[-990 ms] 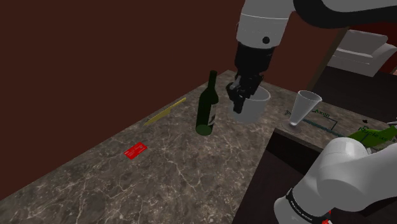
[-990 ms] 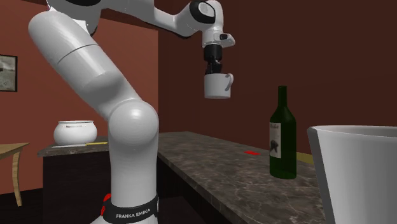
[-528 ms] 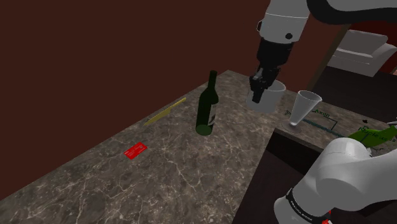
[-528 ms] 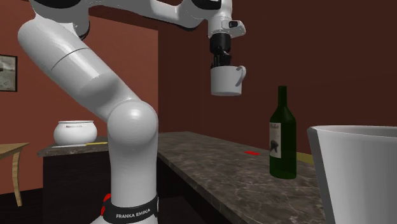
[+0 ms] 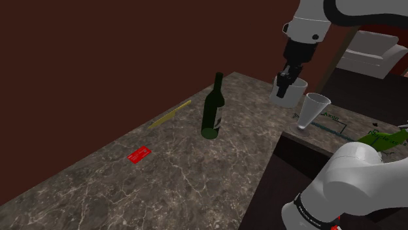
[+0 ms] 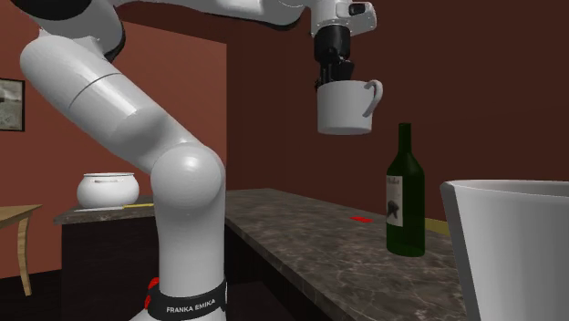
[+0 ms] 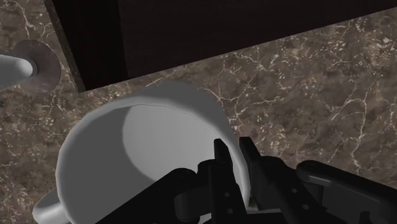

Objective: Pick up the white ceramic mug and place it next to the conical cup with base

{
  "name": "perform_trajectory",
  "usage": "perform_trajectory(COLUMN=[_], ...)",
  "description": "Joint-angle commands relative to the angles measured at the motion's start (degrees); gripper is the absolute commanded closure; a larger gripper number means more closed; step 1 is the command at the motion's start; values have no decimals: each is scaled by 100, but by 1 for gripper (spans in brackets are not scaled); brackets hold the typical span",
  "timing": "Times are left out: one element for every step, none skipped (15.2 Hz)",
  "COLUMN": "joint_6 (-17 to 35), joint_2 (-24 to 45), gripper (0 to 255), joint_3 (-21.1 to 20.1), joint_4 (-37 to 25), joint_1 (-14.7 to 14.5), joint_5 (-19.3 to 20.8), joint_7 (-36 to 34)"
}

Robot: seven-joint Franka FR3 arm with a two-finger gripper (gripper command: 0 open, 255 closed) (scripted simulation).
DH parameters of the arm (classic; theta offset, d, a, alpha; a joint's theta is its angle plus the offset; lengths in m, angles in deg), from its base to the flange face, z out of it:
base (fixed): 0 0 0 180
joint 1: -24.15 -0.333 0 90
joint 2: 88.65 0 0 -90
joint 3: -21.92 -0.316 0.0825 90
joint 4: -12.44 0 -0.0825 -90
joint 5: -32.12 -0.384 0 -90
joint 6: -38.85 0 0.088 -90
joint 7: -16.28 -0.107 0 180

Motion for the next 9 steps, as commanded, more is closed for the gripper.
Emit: perform_trajectory(joint_6=[-21,-15,-8,3,16,31,48,68,90], joint_2=[-36,-36,-30,-16,4,30,63,103,149], gripper=[255,255,255,255,255,255,255,255,255], joint_3=[285,419,552,686,820,954,1089,1222,1359], joint_4=[-1,-7,-19,-37,-61,-91,-128,-170,-219], joint_1=[82,118,155,191,225,259,290,321,346], joint_5=[225,329,431,533,634,732,829,923,1016], joint_7=[305,442,580,717,854,992,1129,1267,1402])
